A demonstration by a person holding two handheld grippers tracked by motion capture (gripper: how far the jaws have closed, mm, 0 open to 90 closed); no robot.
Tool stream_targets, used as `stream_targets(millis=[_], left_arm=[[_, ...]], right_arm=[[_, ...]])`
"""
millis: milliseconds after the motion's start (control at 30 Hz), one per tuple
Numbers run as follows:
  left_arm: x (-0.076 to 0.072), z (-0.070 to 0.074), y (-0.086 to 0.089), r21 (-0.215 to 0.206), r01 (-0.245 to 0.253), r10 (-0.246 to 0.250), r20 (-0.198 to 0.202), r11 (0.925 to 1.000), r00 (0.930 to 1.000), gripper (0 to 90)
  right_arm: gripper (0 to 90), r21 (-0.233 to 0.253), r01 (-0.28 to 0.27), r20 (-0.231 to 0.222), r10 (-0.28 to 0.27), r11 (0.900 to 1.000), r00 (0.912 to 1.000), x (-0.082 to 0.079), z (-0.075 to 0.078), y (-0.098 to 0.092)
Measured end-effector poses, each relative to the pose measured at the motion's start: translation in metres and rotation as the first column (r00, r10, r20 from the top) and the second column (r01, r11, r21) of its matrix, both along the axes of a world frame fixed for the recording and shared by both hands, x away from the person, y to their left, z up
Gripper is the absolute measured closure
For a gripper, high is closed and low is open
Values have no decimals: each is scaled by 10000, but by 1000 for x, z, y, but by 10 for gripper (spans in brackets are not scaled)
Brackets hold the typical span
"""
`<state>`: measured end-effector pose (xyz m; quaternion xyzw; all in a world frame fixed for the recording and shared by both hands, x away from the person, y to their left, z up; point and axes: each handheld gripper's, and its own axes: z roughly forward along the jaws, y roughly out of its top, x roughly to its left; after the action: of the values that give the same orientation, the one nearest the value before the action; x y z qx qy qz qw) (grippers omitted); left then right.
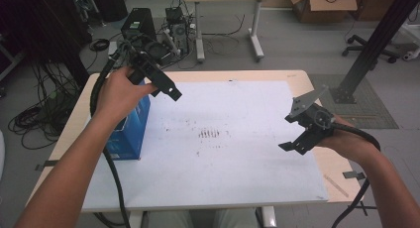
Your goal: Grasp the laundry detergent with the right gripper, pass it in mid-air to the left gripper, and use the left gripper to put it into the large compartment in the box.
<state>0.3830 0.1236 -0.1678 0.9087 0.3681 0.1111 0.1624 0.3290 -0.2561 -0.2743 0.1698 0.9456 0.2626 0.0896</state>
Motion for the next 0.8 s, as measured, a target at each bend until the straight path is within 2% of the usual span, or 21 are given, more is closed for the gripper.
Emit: stream_targets(millis=[267,500,700,800], left_arm=[[-1,-2,-17,58,853,-852,-76,9963,9963,72],[1,-5,-29,92,1665,-1664,-89,9860,9860,72],[2,-12,-43,313,2185,-2177,-280,9753,9756,71],[2,-14,-49,286,2411,-2402,-313,9701,9702,70]], right_arm=[[95,52,16,-72,-16,10000,10000,3,-3,2],[94,25,0,-98,0,10000,10000,5,-2,4],[93,57,12,-105,-12,10000,9999,7,-2,4],[93,48,17,-140,-16,10000,9999,8,-4,5]])
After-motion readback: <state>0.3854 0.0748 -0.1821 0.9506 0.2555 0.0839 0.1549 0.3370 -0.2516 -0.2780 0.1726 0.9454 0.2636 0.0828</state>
